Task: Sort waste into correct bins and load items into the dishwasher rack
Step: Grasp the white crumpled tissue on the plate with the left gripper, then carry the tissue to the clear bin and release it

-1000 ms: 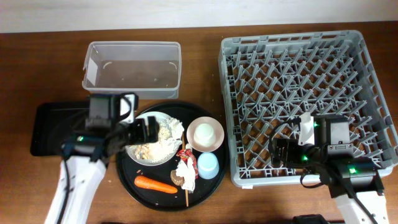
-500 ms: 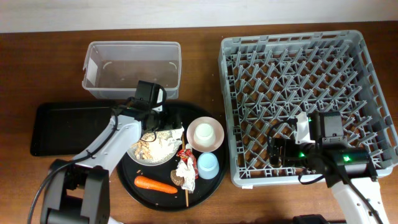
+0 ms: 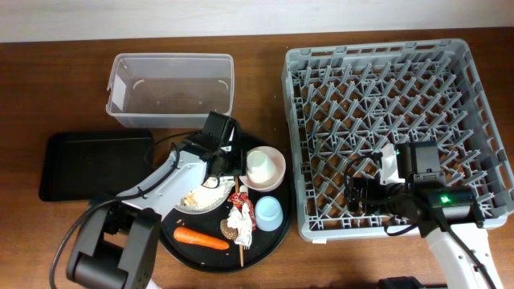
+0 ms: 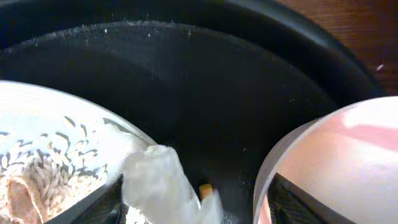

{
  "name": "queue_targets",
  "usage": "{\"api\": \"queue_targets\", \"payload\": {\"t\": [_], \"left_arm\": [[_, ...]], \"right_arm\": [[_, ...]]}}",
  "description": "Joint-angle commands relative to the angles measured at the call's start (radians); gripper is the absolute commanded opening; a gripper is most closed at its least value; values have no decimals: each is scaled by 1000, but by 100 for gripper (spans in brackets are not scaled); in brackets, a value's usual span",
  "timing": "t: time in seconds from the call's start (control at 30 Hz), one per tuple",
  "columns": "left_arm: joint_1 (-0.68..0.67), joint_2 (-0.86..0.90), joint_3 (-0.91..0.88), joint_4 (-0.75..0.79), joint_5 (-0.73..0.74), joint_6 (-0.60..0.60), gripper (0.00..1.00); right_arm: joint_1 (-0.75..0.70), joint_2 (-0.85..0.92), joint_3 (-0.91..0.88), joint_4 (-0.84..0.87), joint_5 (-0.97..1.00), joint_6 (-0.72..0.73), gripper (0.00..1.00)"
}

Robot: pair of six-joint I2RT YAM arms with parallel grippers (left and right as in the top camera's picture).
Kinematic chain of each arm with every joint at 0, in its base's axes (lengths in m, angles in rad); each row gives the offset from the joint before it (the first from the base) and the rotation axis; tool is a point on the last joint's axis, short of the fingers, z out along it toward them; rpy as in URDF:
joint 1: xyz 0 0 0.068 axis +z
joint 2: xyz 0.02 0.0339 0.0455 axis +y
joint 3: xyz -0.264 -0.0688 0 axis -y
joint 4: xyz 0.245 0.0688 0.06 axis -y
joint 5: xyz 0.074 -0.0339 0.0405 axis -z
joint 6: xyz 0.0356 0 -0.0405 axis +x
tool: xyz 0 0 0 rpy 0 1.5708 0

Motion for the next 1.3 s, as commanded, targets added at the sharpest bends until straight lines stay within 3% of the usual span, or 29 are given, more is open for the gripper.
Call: {"api": "queue_targets", "payload": {"t": [0.0, 0.07, 0.13, 0.17, 0.43, 0.6, 0.63, 0.73, 0.8, 0.93, 1.13, 1.27], "left_arm": [[-2, 6, 18, 6, -14, 1, 70], [-2, -12, 22, 6, -14, 1, 70], [-2, -43, 32, 6, -14, 1, 84], [-2, -64, 34, 6, -14, 1, 85], [-2, -129, 30, -53, -45, 0, 86], [-1, -81, 27, -91, -96, -74, 86], [-1, -69, 27, -89, -96, -75, 81], [-2, -39, 27, -87, -84, -74, 48], [-2, -40, 27, -82, -84, -74, 36], [-1, -53, 39, -78, -69, -73, 4], [1, -201, 95, -155, -71, -52, 0], [2, -333, 131, -185, -146, -23, 0]], "right_arm": [[-2, 2, 21, -4, 9, -2, 98], [-2, 2, 21, -4, 9, -2, 98], [-2, 2, 21, -4, 9, -2, 98], [-2, 2, 21, -5, 9, -2, 98], [-2, 2, 21, -14, 10, -2, 98], [-2, 2, 21, -20, 9, -2, 98], [-2, 2, 21, -21, 9, -2, 98], [-2, 2, 21, -22, 9, -2, 98], [-2, 2, 21, -22, 9, -2, 98], [-2, 2, 21, -22, 10, -2, 98], [-2, 2, 21, -22, 10, -2, 98], [-2, 2, 21, -21, 10, -2, 98]]}}
